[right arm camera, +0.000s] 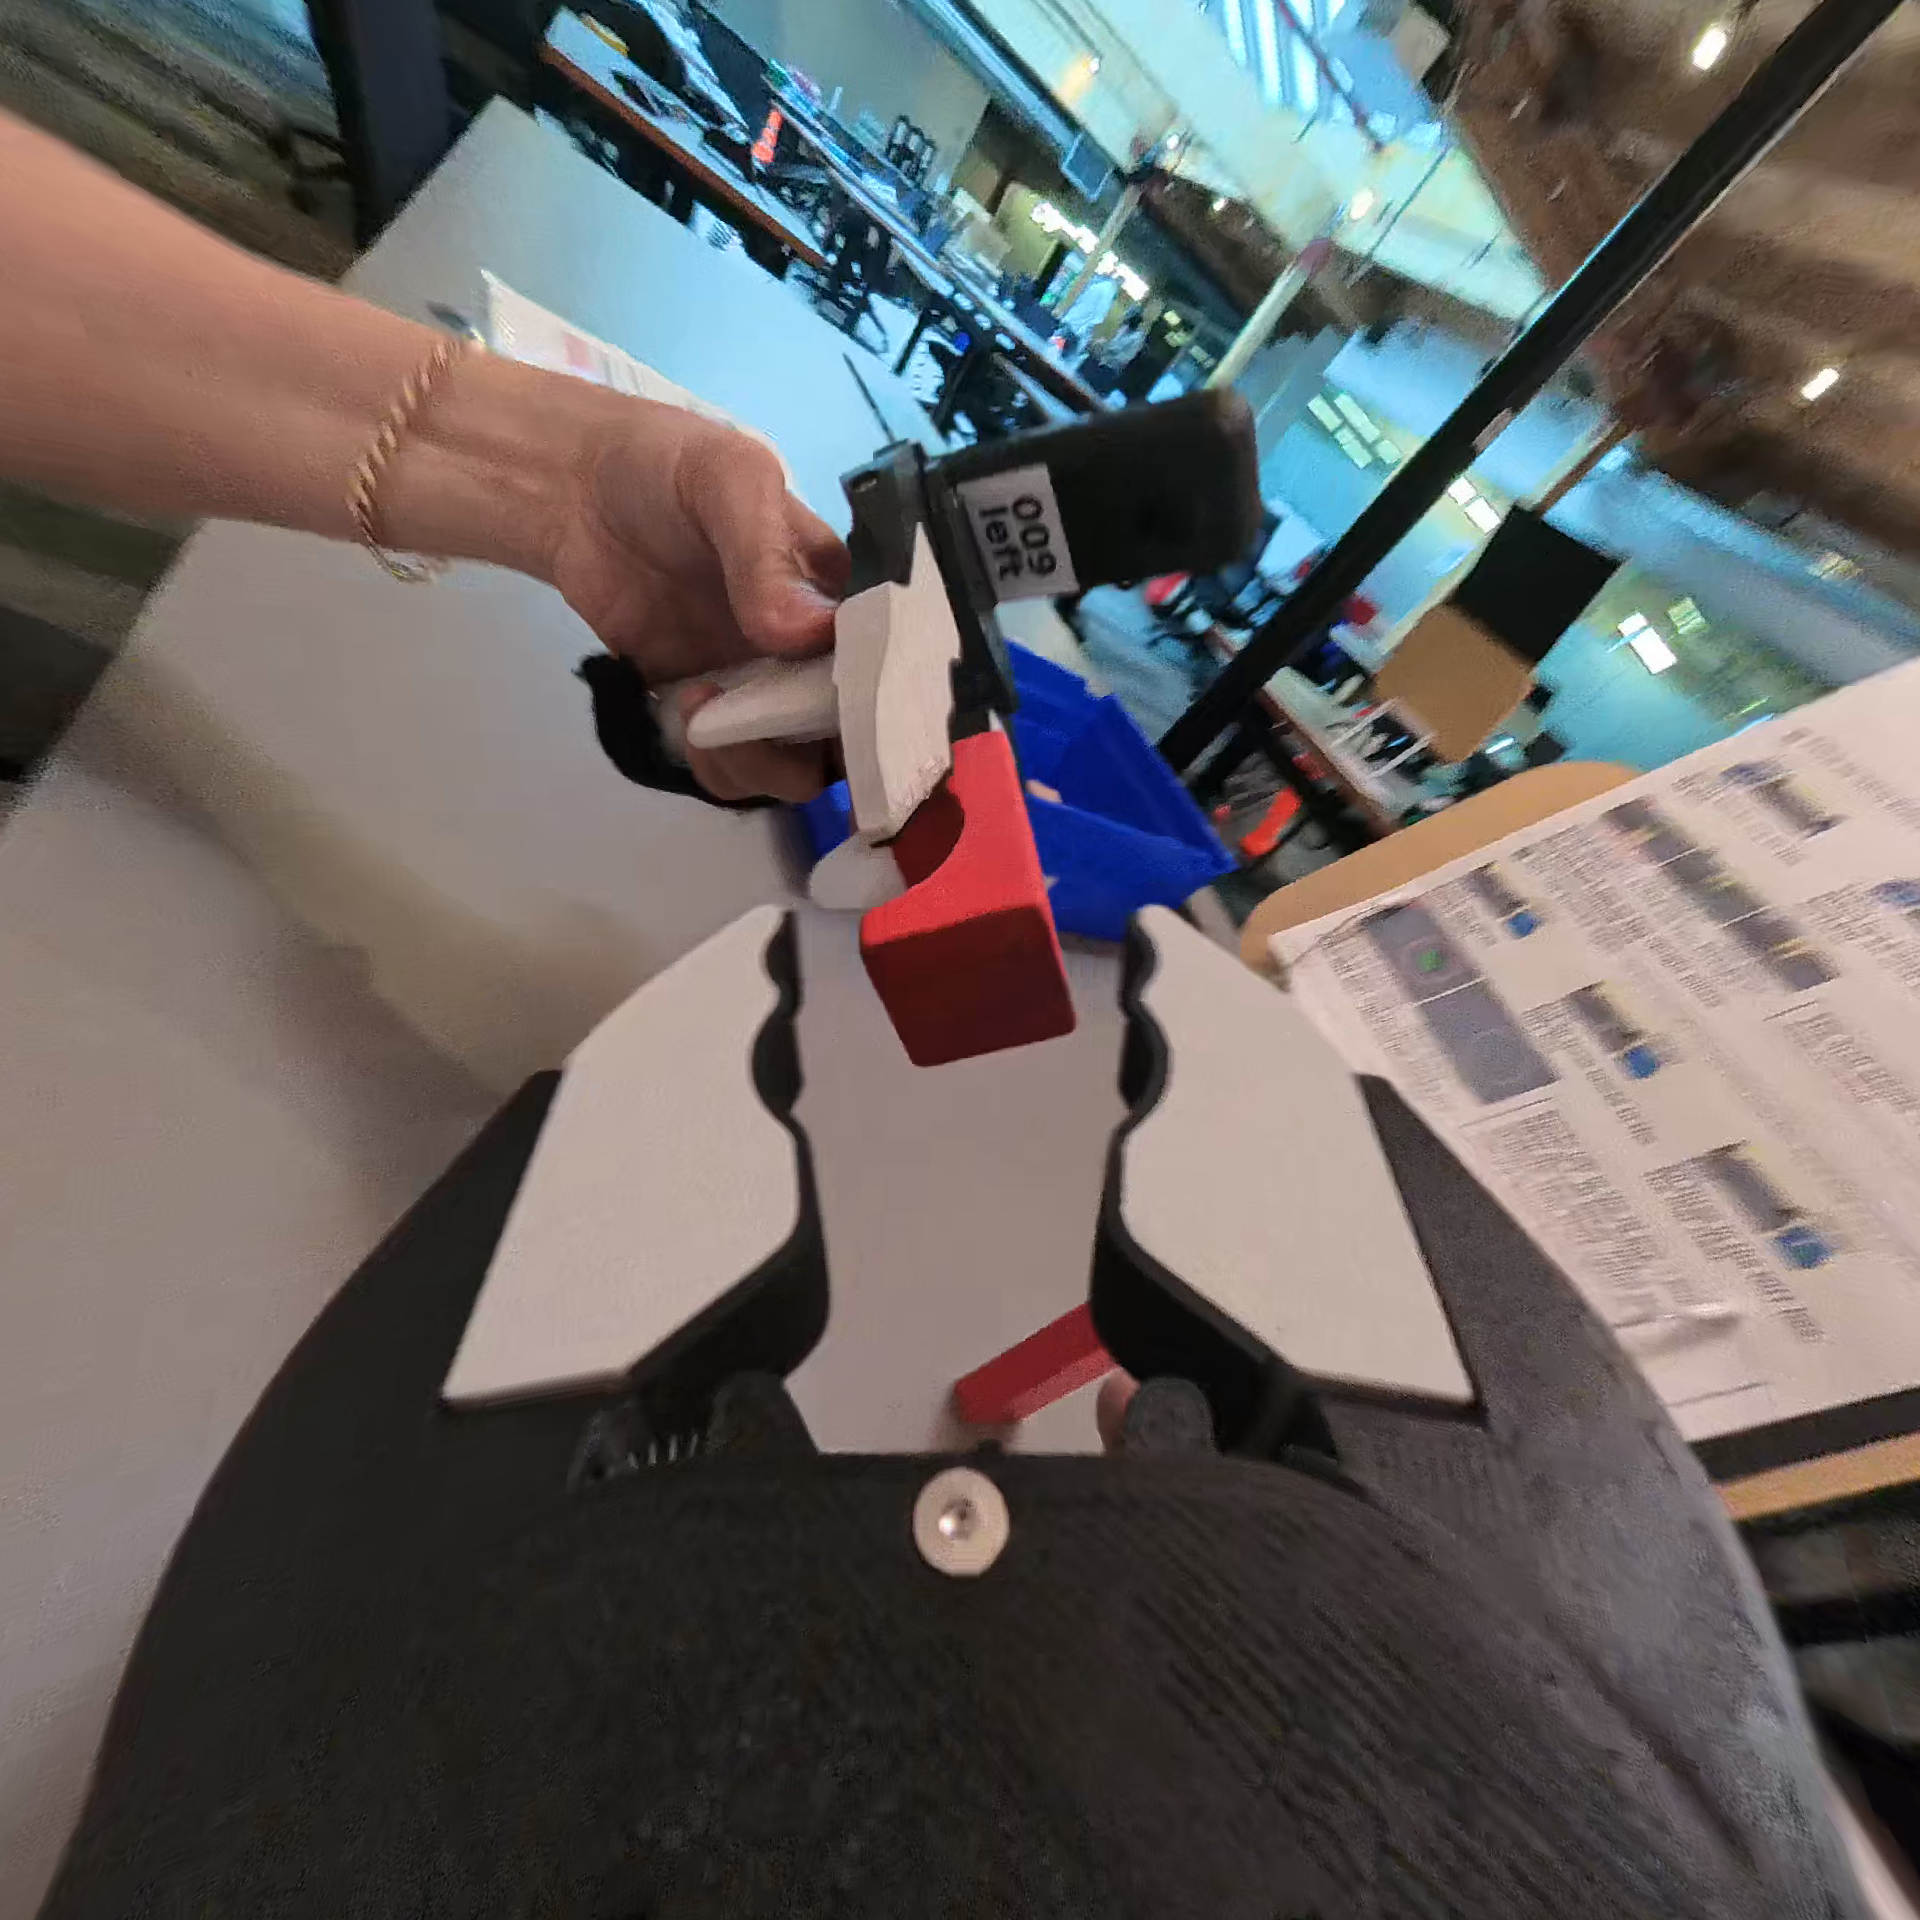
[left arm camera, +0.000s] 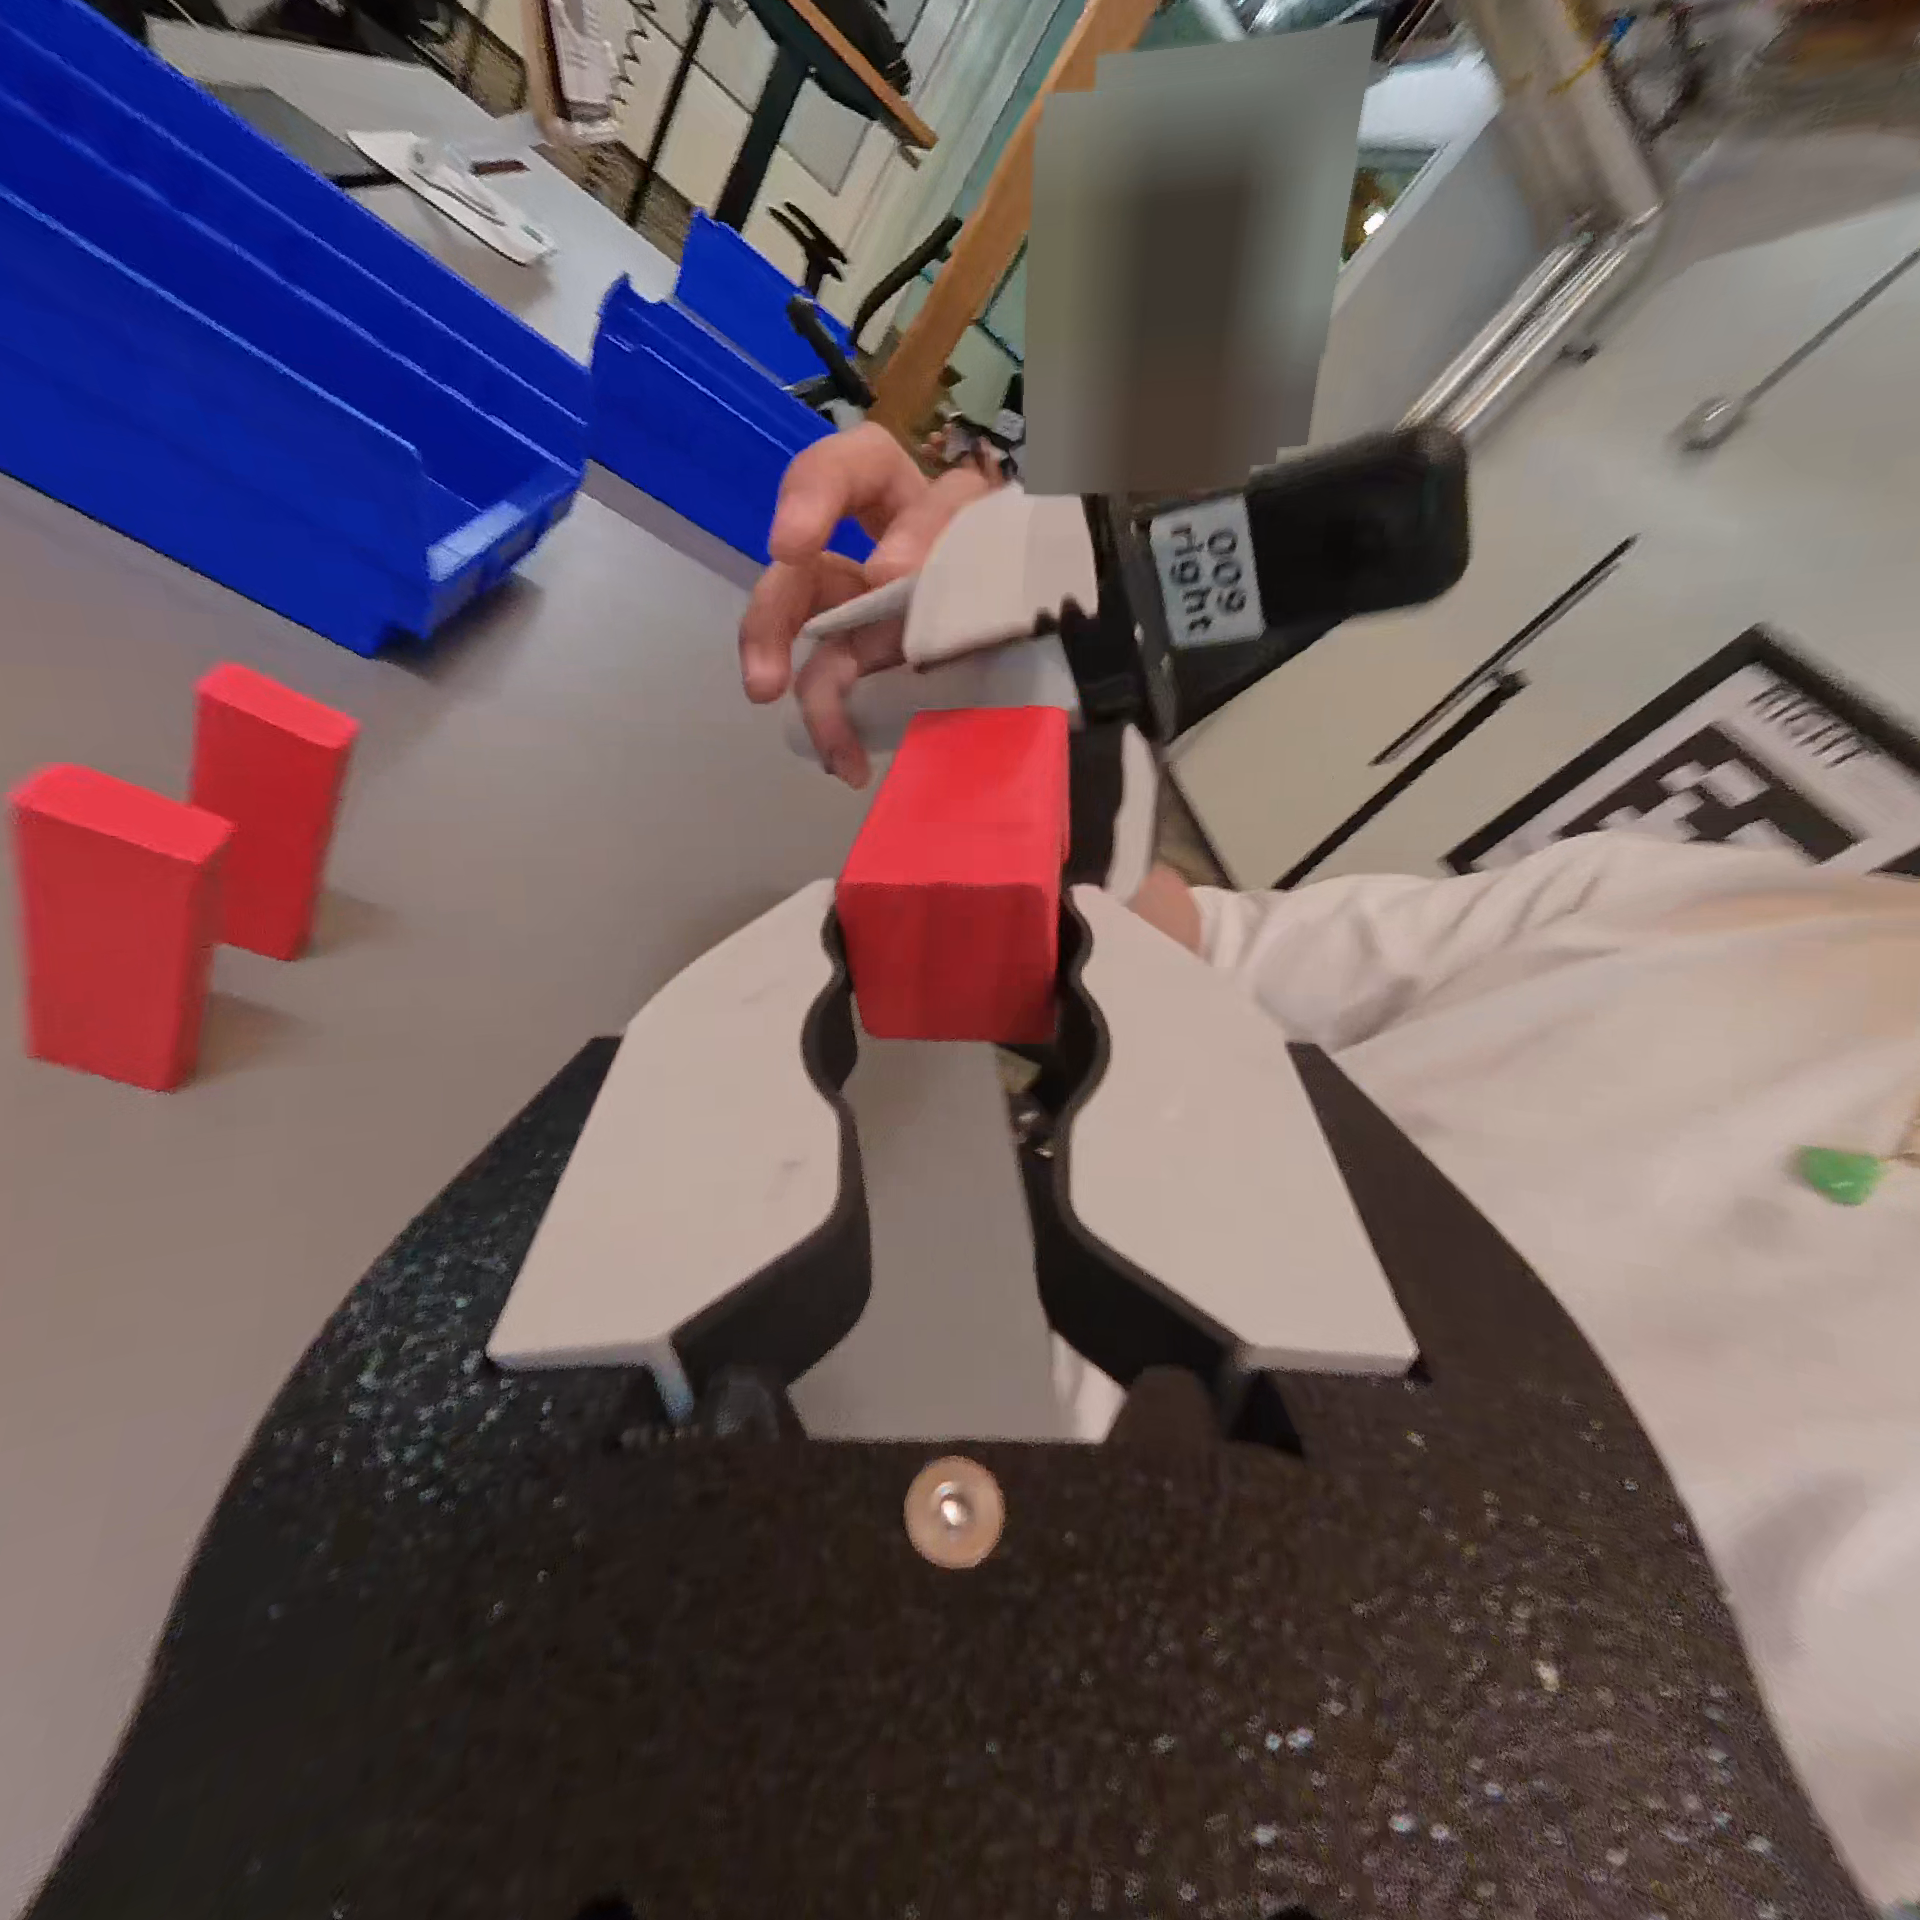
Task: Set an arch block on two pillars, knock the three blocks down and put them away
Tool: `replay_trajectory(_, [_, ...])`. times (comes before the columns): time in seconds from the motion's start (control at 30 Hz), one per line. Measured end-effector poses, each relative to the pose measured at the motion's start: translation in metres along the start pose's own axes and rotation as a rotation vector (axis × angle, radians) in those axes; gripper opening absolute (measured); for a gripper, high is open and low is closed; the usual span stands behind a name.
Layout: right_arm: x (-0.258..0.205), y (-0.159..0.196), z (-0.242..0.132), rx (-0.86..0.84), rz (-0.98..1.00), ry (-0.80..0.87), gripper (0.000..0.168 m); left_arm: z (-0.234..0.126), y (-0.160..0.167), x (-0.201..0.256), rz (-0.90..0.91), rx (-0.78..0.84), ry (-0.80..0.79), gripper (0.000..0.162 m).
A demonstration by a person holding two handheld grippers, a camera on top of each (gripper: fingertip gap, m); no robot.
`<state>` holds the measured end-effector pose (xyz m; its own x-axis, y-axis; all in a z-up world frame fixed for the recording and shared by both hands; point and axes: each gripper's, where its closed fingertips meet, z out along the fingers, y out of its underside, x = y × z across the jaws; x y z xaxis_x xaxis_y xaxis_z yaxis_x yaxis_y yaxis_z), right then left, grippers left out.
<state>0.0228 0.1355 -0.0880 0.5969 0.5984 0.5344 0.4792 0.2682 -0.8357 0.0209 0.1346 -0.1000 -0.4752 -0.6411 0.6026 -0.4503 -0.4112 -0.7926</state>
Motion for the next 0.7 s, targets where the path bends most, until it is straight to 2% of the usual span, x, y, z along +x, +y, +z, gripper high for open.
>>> replay_trajectory(0.03, [0.001, -0.001, -0.001, 0.006, 0.073, -0.024, 0.069, -0.002, 0.0, -0.003, 0.05, -0.008, -0.04, 0.035])
replay_trajectory(0.1, [0.007, -0.006, -0.004, 0.031, 0.214, -0.068, 0.08, -0.005, 0.0, -0.008, 0.197, -0.031, -0.129, 0.035])
replay_trajectory(0.17, [0.013, -0.01, -0.006, 0.023, 0.327, -0.122, 0.079, -0.006, -0.002, -0.01, 0.354, -0.055, -0.21, 0.035])
replay_trajectory(0.3, [0.014, -0.002, -0.002, -0.122, 0.298, -0.221, 0.06, -0.006, -0.005, -0.013, 0.561, -0.115, -0.366, 0.035])
replay_trajectory(0.4, [0.015, 0.0, 0.003, -0.198, 0.29, -0.264, 0.046, -0.004, -0.005, -0.017, 0.618, -0.153, -0.433, 0.035])
replay_trajectory(0.63, [0.011, 0.012, 0.01, -0.324, 0.283, -0.357, 0.043, 0.001, -0.004, -0.02, 0.677, -0.178, -0.47, 0.035])
replay_trajectory(0.7, [0.008, 0.013, 0.01, -0.339, 0.27, -0.386, 0.035, 0.001, -0.005, -0.021, 0.686, -0.177, -0.486, 0.035])
